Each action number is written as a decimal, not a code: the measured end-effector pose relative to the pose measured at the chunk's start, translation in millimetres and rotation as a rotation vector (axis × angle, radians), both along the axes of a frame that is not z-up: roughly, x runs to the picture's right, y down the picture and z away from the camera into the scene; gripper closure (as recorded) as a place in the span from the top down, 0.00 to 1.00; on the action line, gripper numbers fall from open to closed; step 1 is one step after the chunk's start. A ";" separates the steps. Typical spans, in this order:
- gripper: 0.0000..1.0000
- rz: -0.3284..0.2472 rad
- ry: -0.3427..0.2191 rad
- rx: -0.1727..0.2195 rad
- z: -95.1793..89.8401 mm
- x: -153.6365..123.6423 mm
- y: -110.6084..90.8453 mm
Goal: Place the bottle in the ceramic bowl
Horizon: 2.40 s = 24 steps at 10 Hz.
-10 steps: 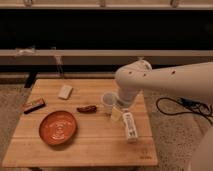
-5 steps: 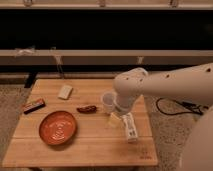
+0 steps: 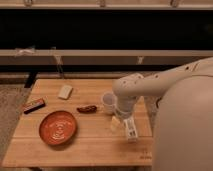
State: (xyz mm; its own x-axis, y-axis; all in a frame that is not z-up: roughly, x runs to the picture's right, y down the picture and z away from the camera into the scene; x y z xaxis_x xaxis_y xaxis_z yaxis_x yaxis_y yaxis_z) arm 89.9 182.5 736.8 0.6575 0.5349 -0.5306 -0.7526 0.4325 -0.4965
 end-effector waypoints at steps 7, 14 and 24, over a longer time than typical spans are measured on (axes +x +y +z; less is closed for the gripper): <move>0.80 0.062 0.137 -0.097 41.5 37.2 36.1; 0.76 0.057 0.197 -0.124 70.3 53.9 53.0; 0.00 0.083 0.272 -0.102 15.5 78.3 30.3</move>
